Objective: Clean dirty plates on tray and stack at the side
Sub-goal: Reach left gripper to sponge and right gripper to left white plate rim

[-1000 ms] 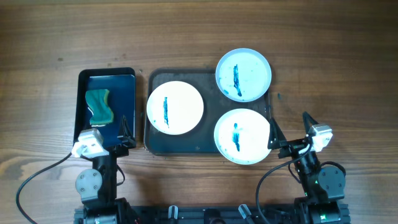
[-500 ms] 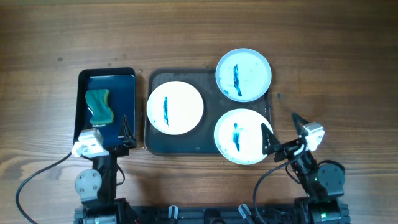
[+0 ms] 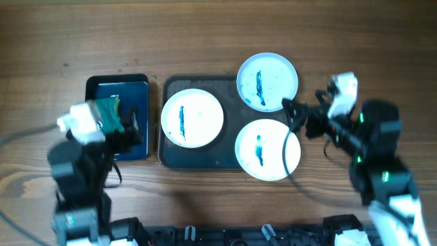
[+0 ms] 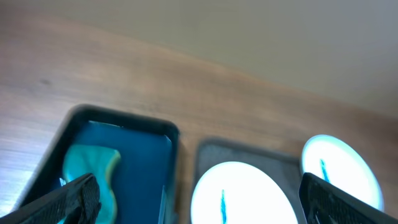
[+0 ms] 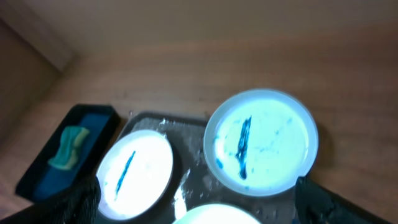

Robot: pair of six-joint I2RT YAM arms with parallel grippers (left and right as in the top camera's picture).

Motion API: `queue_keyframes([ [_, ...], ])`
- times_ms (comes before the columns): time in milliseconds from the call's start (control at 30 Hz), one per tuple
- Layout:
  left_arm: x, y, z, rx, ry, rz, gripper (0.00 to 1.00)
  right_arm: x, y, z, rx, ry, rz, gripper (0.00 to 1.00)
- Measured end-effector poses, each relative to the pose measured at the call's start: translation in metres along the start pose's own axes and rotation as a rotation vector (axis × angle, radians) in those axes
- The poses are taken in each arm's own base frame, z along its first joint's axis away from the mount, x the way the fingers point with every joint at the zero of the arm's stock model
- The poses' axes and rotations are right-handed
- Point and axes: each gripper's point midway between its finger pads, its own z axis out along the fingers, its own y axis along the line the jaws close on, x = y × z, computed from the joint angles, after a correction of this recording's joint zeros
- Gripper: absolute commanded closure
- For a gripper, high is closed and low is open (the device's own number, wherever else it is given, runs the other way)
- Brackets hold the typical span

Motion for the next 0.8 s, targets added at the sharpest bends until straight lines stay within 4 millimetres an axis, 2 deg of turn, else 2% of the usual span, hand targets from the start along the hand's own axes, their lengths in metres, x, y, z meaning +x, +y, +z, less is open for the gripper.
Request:
queue_keyframes([
  [67,-0.008,-0.005,0.012,0.005,0.105,-0.026,0.0,-0.011,-0.002,0.013,0.007,0.081,0.033,0.0],
  [167,-0.017,-0.008,0.033,0.011,0.239,-0.061,0.0,-0.008,-0.005,0.028,0.013,0.238,0.08,0.0],
  [267,-0.02,-0.009,0.055,0.026,0.309,-0.083,0.0,-0.004,-0.012,0.047,0.013,0.318,0.094,0.0],
  [333,-0.007,-0.005,0.069,0.024,0.376,-0.103,0.0,-0.002,-0.018,0.063,0.009,0.343,0.11,0.0],
  [400,0.013,0.0,0.08,0.015,0.459,-0.131,0.0,0.012,-0.023,0.077,0.003,0.396,0.16,0.0],
  [433,0.023,0.002,0.083,0.009,0.502,-0.15,0.0,0.018,-0.023,0.083,-0.014,0.423,0.177,0.04],
  [500,0.039,0.005,0.084,-0.002,0.572,-0.179,0.0,0.024,-0.016,0.094,-0.074,0.444,0.19,0.08],
  [633,0.051,0.006,0.084,-0.007,0.621,-0.205,0.0,0.031,0.013,0.114,-0.172,0.462,0.165,0.12],
  [700,0.053,0.006,0.083,-0.012,0.633,-0.215,0.0,0.04,0.028,0.12,-0.179,0.489,0.143,0.16],
  [800,0.055,0.005,0.084,-0.017,0.643,-0.238,0.0,0.064,0.055,0.134,-0.151,0.571,0.097,0.24],
])
